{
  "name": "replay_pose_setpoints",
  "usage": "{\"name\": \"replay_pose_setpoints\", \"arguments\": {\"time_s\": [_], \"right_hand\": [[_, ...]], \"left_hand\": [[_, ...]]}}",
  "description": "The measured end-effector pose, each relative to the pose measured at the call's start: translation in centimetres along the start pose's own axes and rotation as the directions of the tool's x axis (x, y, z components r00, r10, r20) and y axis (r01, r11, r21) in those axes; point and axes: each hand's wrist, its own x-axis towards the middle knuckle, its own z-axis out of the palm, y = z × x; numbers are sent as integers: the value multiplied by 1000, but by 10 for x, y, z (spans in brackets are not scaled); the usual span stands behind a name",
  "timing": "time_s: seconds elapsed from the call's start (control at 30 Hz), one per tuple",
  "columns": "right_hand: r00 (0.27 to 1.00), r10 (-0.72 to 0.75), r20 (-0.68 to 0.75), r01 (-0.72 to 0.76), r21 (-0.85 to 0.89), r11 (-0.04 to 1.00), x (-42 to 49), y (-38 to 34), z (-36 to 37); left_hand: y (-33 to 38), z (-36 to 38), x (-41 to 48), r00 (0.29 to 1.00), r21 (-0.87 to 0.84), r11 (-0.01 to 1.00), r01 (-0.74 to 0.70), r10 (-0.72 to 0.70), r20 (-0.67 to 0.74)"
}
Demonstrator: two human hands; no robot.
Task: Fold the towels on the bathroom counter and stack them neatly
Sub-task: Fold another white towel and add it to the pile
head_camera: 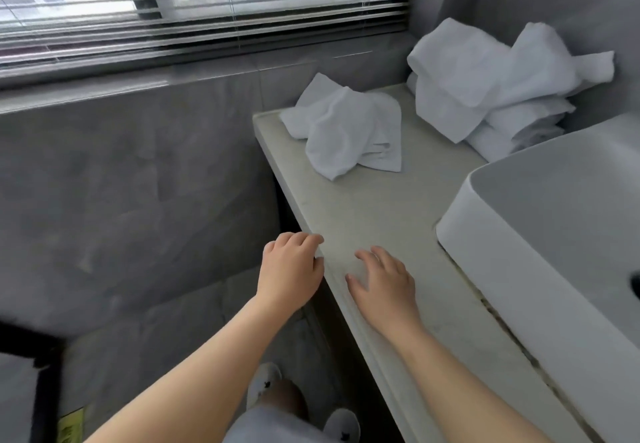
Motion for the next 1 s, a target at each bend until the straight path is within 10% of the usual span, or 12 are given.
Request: {"name": "replay_pose_setpoints", "arguments": {"time_s": [0.5, 0.73, 1.0], "right_hand": [[985, 166, -51, -161, 99, 982, 150, -49, -11], [963, 236, 128, -220, -127, 967, 208, -63, -8], [967, 229, -108, -225, 46, 973, 221, -49, -13]], "left_hand": [[-52, -12, 164, 975, -22, 983, -184, 185, 120], [-71, -8, 205, 964, -58, 979, -193, 201, 173], [-80, -4, 226, 982, -67, 981, -185, 187, 39]]}}
